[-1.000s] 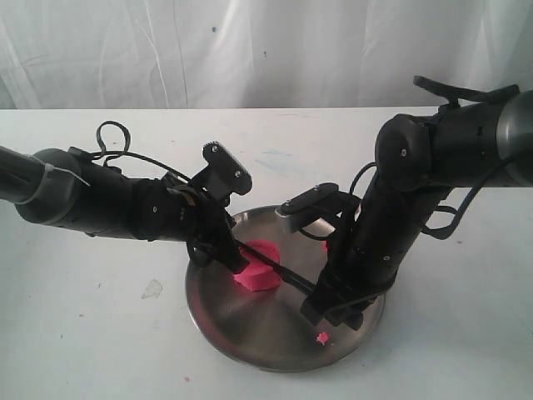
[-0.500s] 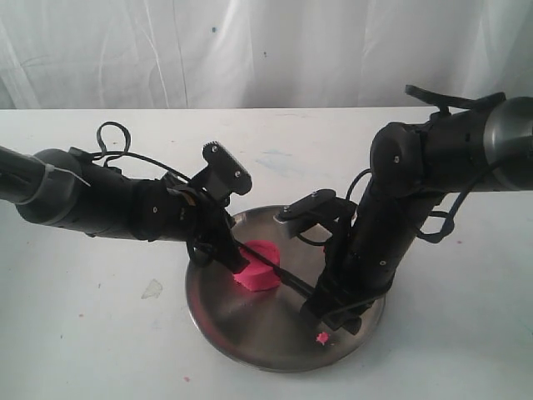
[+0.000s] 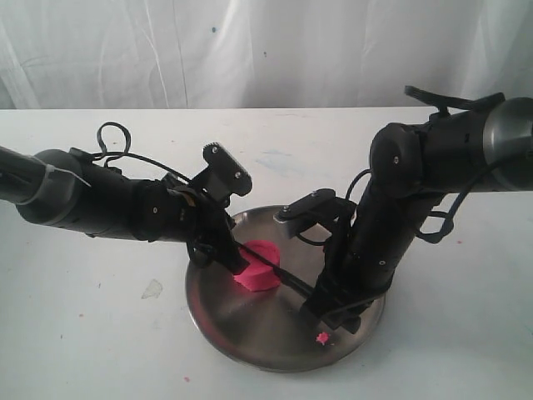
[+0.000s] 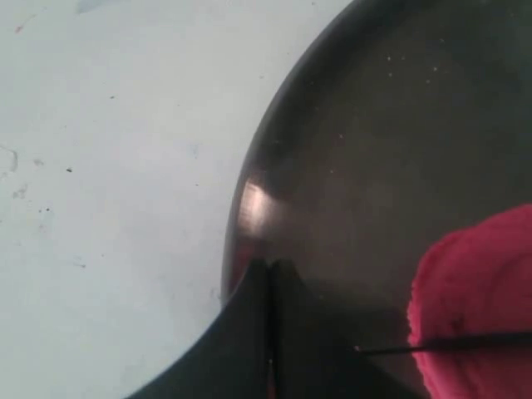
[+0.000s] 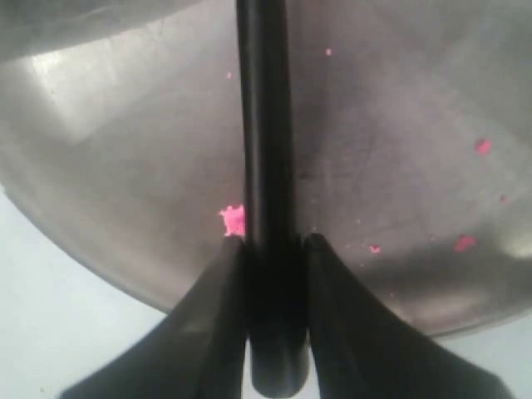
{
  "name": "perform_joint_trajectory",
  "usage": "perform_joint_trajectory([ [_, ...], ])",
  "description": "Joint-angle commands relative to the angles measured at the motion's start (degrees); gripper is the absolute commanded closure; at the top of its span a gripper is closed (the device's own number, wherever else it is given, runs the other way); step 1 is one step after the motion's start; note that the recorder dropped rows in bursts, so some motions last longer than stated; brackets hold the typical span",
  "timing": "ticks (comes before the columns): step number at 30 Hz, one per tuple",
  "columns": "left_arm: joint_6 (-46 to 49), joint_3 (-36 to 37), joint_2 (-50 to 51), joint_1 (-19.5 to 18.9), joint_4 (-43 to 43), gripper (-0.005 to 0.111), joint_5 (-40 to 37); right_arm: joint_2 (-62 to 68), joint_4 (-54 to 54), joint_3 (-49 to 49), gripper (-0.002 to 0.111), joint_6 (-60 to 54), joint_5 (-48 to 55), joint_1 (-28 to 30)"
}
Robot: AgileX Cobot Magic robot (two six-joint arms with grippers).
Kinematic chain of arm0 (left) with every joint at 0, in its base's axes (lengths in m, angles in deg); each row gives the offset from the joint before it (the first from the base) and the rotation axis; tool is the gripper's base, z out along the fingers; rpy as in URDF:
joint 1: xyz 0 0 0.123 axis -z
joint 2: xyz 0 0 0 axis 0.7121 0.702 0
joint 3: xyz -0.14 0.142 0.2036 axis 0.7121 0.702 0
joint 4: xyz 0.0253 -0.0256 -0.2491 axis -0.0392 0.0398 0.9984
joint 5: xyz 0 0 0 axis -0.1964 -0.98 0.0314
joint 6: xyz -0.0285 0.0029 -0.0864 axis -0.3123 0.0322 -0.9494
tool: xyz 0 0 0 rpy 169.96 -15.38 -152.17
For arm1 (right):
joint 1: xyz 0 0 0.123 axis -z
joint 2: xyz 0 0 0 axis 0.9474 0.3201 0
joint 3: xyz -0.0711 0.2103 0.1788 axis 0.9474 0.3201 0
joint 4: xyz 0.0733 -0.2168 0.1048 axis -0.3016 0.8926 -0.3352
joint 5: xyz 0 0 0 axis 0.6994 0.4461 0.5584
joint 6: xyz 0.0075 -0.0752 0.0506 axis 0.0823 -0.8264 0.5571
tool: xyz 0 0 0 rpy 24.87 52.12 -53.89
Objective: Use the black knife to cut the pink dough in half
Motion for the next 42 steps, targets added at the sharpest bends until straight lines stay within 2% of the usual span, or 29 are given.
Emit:
perform_joint_trajectory([
  [1,-0.59,0.57,0.40,0.44,0.28,0.107,-3.08,0.13,-0.58,-0.47,0.108,0.12,-3.12,0.03],
  [42,-0.59,0.57,0.40,0.44,0.17,0.107,-3.50,2.12,-1.60,-0.49,0.108,0.12,-3.83,0.03],
])
